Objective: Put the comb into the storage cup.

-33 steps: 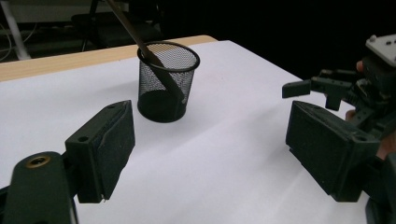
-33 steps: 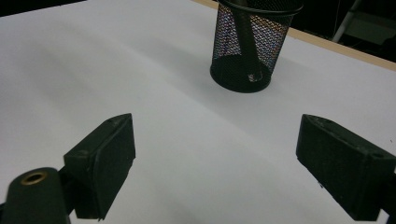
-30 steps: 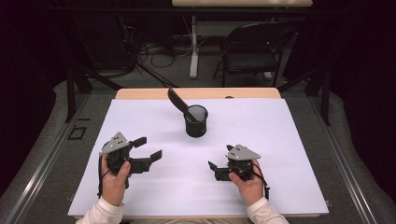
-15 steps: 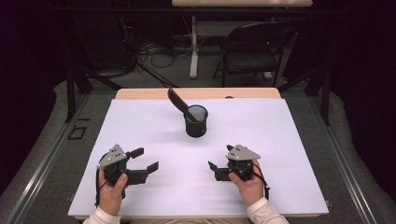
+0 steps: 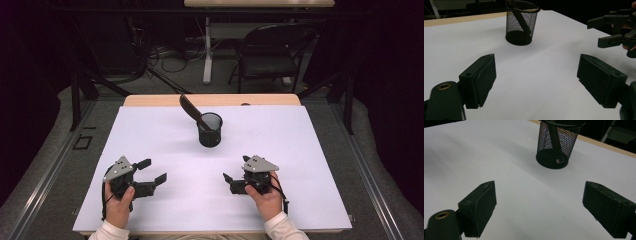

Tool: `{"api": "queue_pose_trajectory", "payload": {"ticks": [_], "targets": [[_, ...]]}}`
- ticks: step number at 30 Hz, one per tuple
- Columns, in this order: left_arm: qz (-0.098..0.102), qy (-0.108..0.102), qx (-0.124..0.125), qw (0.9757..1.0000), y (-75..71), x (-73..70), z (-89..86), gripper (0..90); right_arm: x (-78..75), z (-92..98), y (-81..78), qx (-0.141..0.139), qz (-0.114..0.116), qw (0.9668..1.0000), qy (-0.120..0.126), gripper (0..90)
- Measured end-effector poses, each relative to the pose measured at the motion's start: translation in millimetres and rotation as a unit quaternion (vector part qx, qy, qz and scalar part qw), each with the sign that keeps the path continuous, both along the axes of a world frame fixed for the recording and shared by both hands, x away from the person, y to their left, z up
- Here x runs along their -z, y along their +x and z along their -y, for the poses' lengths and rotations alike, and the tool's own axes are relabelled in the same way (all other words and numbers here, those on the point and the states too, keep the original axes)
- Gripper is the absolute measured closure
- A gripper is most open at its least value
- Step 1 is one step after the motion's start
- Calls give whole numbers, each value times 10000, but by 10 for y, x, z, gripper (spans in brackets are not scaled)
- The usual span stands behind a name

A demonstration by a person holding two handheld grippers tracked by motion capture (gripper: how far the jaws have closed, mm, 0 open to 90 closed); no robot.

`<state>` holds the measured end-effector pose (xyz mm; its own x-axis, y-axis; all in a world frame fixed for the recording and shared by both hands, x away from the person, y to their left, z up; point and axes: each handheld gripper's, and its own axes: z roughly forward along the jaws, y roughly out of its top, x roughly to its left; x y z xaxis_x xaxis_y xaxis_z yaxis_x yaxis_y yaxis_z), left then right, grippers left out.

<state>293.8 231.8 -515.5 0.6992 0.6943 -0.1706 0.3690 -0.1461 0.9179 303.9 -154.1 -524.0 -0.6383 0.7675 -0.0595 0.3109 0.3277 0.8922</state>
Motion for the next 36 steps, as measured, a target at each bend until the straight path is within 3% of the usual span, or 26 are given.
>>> {"api": "queue_pose_trajectory", "payload": {"ticks": [11,36], "targets": [[-57,15,-103,9999,40,55,-34,162,5,3,2,-3,-2,10000,-21,117],[-121,72,-35,9999,44,102,10,162,13,1,1,-7,-8,10000,-51,117]]}}
